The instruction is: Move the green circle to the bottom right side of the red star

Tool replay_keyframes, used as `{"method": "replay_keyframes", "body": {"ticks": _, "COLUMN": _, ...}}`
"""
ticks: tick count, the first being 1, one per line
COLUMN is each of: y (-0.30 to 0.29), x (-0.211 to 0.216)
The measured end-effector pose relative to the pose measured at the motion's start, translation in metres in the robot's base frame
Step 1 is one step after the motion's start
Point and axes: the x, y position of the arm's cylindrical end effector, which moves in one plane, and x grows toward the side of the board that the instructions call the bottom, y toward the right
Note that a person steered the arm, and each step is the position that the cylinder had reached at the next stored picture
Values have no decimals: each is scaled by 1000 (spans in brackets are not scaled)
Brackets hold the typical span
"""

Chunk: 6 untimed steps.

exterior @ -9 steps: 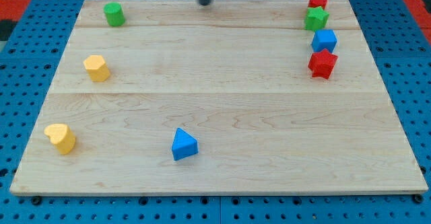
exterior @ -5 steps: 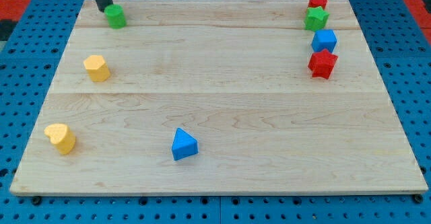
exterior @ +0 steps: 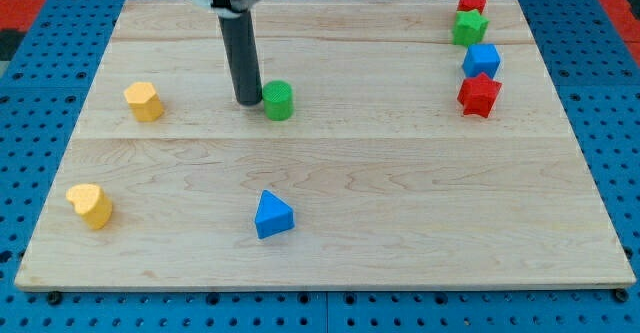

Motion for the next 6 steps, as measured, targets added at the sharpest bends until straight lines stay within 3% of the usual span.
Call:
{"method": "replay_keyframes", "body": {"ticks": 2, "y": 44, "x": -22}}
{"method": "replay_keyframes", "body": {"ticks": 4, "y": 149, "x": -22}}
{"method": "replay_keyframes", "body": {"ticks": 6, "y": 168, "x": -18}}
